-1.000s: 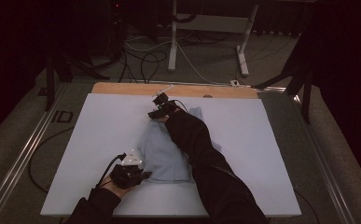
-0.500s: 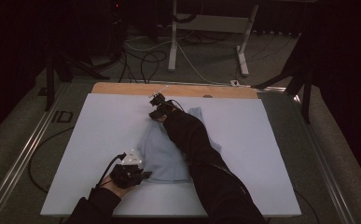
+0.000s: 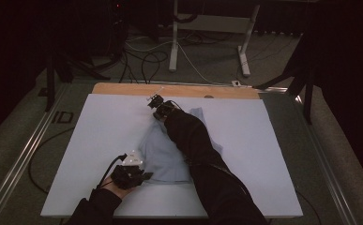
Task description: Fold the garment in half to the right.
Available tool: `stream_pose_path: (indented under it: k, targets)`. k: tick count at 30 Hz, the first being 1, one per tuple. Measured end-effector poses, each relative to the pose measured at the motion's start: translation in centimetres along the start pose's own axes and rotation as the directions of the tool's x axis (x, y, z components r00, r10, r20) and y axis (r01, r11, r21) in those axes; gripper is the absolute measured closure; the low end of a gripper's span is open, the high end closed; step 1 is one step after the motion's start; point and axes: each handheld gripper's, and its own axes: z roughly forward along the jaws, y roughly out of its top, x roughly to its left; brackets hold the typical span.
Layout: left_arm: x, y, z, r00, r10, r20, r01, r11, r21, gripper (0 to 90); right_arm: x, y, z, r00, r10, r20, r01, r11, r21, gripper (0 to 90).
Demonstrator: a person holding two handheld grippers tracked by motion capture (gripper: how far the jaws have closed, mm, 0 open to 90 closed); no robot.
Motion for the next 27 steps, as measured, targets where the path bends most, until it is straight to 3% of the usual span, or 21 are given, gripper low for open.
stream_pose_path:
  k: [3,9,26,27]
  targets:
    - [0.1,0.1,-0.1,1.0,-0.005,0.001,0.005,1.0,-0.005,85.2,0.1,0.1,-0.2,0.9996,-0.024,0.014,0.024,1.0,-0.001,84.6]
    - [0.0,0.2,-0.4,1.0,-0.005,0.0,0.005,0.9999,-0.012,85.2,-0.3,0.2,-1.1,1.0,0.001,0.008,0.0,0.999,-0.046,85.2]
    - [-0.7,1.8,-1.1,0.9995,0.028,0.016,-0.028,0.9994,-0.02,85.7,-1.6,0.5,-4.4,0.9999,0.001,0.015,0.0,0.995,-0.103,85.3]
    - [-0.8,1.9,-1.1,0.9995,0.028,0.018,-0.028,0.9994,-0.018,85.8,-1.6,0.4,-4.6,0.9998,0.016,0.011,-0.015,0.994,-0.109,85.3]
